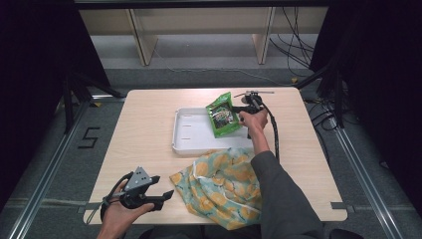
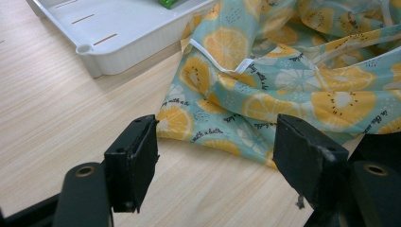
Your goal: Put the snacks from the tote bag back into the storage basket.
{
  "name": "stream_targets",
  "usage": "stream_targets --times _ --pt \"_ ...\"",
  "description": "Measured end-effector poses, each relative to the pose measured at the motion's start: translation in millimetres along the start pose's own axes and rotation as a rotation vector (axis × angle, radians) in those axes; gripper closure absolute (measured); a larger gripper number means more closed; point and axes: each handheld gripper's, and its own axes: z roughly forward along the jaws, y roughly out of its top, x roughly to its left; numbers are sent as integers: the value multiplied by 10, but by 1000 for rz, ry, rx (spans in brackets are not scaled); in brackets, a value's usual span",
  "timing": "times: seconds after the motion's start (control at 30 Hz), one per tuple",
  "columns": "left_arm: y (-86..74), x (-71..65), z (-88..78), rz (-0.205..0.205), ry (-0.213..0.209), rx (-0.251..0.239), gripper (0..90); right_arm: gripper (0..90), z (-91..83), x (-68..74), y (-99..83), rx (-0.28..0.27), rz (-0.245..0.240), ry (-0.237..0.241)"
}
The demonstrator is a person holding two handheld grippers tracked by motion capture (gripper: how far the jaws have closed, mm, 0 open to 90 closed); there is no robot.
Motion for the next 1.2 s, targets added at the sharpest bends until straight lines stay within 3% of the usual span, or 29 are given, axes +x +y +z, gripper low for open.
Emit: stream_targets --times 0.03,0.1,0.17,0.3,0.43,0.53,0.63,0.73,0.8,0.87,0.9,1.03,1.1,1.17,1.2 --pt "1 5 2 9 -2 -4 309 890 4 16 -7 -1 15 1" --pt "0 2 7 7 -1 -8 309 888 19 1 -11 3 -11 -8" --pt "-5 -9 11 -13 -2 -8 309 886 11 17 -12 5 2 -5" --pt "-5 -10 9 -7 -2 -9 309 888 24 4 -16 8 -16 -19" --pt "-4 -1 1 8 -2 4 310 890 22 2 -26 26 10 -17" --pt "-6 -8 11 -5 -3 -6 310 890 23 10 -33 30 31 -19" --pt "-4 -1 2 10 -4 8 309 890 17 -19 -32 48 -8 -35" --pt "-4 -7 2 10 1 6 309 889 32 -7 -47 65 33 -28" --pt "-5 -6 1 11 1 6 309 888 46 -22 -52 51 6 -38" --pt "-5 -4 1 11 1 7 310 884 39 -10 -47 66 22 -33" --pt "-5 -3 1 13 1 8 309 873 36 -21 -45 58 3 -55" --pt "-6 0 4 10 -5 10 309 869 3 -32 -29 69 6 -50" --pt "-5 2 5 15 -2 10 309 869 -10 -7 -21 67 26 -49" --pt "-1 9 3 29 -3 12 309 869 -17 -26 -14 47 -7 -45" --pt "-2 4 6 23 -3 7 310 869 -25 -14 -14 50 8 -39"
